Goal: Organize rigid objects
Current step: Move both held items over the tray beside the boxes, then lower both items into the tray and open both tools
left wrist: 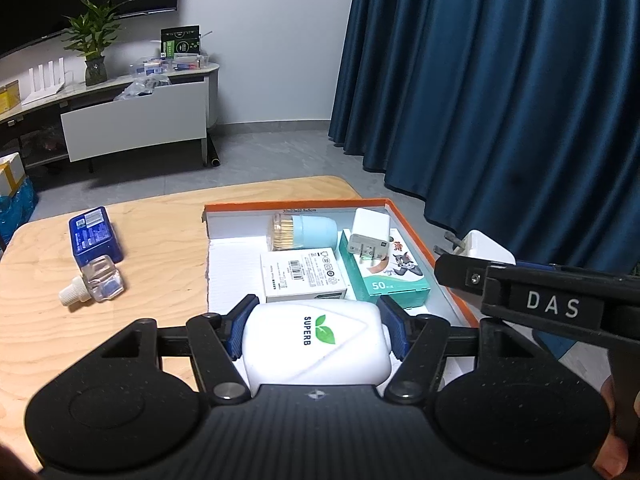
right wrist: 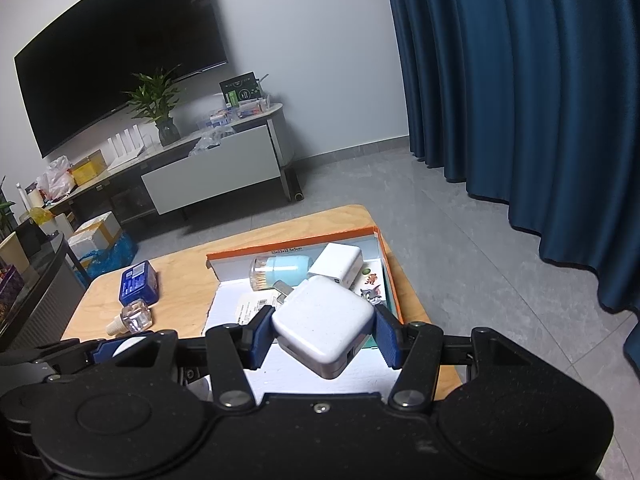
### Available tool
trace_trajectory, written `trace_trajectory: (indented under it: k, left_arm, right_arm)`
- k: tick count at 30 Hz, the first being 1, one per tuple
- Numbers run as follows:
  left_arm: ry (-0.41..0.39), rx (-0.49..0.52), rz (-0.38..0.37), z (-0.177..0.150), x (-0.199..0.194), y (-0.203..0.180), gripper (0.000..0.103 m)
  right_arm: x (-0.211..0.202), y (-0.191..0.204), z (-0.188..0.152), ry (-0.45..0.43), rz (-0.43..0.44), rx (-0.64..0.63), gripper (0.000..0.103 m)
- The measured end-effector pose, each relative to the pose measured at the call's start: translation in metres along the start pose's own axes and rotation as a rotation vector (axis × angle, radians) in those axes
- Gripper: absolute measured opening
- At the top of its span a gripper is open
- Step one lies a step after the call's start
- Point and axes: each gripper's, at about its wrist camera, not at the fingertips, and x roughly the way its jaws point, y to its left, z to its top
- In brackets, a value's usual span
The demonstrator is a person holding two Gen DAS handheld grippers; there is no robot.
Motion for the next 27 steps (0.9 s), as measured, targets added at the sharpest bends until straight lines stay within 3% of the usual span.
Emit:
trace_trajectory:
  k: [27]
  left_arm:
    - [0.032, 0.007, -0.027, 0.003, 0.024, -0.003, 0.065]
  right_arm:
    - [0.031, -0.007, 0.007, 0.043, -0.005, -0.001, 0.065]
